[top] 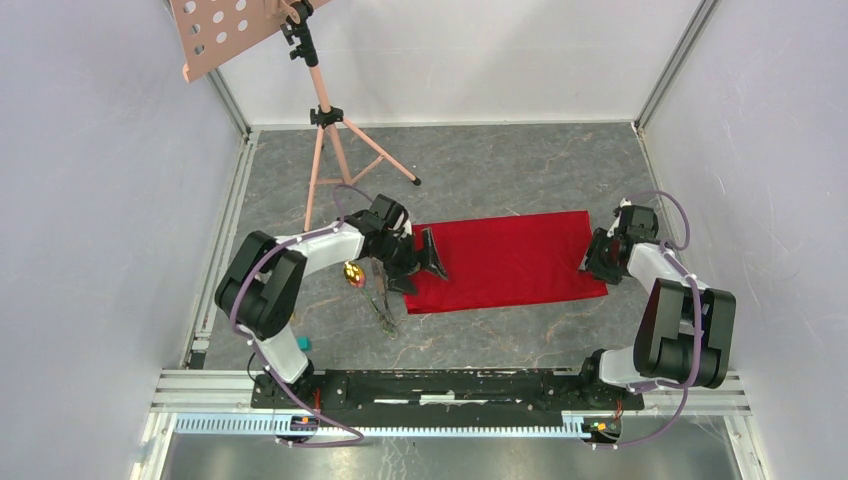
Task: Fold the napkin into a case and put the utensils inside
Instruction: Smooth out the rectangle-folded napkin at the center of the board.
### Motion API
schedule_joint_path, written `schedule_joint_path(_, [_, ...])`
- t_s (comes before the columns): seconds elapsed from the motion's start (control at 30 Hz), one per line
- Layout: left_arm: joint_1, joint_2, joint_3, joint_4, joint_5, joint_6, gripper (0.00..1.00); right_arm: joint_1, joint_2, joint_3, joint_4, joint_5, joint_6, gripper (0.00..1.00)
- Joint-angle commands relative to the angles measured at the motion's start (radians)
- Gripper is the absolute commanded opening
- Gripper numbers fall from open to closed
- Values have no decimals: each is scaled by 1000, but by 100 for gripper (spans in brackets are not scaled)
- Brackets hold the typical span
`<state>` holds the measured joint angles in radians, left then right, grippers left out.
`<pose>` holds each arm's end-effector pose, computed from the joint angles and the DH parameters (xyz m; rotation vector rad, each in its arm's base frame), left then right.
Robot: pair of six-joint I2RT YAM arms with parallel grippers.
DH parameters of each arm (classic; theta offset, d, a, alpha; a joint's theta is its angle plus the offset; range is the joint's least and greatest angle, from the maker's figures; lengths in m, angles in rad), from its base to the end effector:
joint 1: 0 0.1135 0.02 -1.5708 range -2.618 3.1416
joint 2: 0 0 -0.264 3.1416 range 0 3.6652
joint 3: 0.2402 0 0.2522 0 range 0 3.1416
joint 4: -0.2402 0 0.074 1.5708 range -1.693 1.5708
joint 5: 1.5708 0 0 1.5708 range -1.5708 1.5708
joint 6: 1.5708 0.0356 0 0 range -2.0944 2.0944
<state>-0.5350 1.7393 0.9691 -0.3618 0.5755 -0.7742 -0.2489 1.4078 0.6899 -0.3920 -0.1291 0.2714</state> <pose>0.2706 -0.1829 0.1522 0.1578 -2.9366 1.0874 0.2432 -0.0571 0.1602 0.6493 2.5972 0.1801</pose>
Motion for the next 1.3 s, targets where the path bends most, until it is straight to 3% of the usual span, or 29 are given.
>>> schedule_joint_path(0.0, [-26, -98, -1, -20, 4, 67, 100, 3, -35, 22, -19, 19, -19, 50])
schedule_joint_path(0.2, [-32, -33, -35, -30, -32, 80, 100, 3, -49, 26, -29, 62, -20, 50])
schedule_joint_path(0.5, [-47, -126, -144, -26, -51, 106, 100, -22, -16, -25, -6, 123, 31, 50])
schedule_joint_path(0.73, [-47, -212, -37, -116, -29, 117, 100, -20, -123, -10, -11, 67, -9, 52])
schedule_joint_path(0.9, [-45, -125, 40, -101, -6, 99, 100, -18, -117, 1, -7, 21, -30, 52])
schedule_joint_path(1.27, [-40, 47, 12, 18, -45, 41, 100, -20, -17, -54, 18, 150, 0, 46])
